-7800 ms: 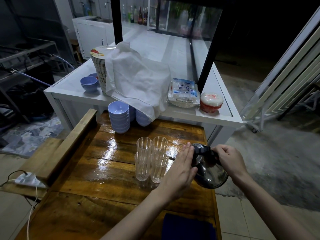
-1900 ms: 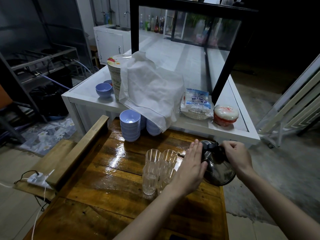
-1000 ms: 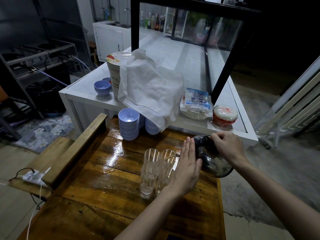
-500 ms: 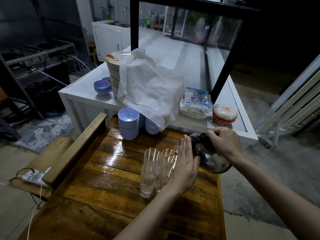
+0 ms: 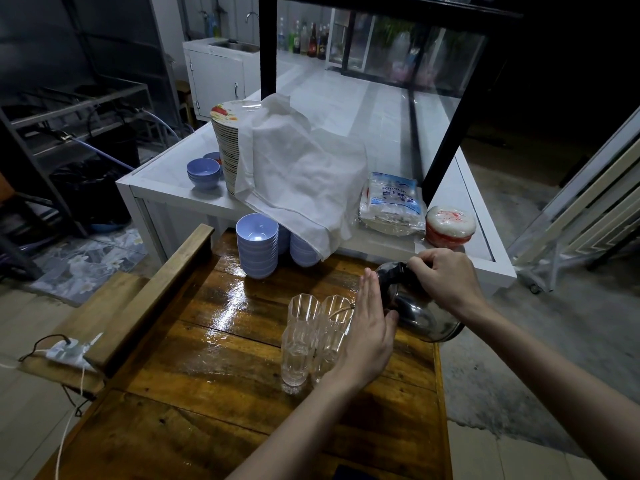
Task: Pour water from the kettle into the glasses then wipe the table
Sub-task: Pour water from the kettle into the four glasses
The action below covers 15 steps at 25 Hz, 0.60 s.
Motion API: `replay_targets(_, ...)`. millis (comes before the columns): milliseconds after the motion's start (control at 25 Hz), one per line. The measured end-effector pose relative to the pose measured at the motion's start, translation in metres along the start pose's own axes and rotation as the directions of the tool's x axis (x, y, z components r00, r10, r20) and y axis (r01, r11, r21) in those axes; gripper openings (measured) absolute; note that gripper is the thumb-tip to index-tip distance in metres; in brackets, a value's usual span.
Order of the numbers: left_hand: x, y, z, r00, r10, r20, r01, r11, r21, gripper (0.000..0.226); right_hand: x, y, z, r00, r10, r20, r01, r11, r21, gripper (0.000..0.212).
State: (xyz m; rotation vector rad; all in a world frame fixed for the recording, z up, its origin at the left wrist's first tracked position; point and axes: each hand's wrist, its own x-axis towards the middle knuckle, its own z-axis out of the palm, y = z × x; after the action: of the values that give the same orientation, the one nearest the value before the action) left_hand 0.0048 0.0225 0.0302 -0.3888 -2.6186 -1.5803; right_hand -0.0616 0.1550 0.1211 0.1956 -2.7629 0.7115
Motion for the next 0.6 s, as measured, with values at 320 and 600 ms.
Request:
replay_targets(320, -0.0013, 0.003, -0.0032, 1.0, -0.003, 0.012, 0.003, 1.0, -0.005, 0.064, 0.0, -0.0037, -0.0006, 0.999, -0.031, -0.012, 0.031, 0.999, -0.006, 0.036)
replay_targets(600, -0.0009, 0.0048, -0.006, 1.0, 0.002, -0.002, -0.002, 1.0, -0.021, 0.064, -0.0029, -0.0082, -0.002, 0.998, -0.061, -0.026, 0.061, 0.998, -0.008, 0.039)
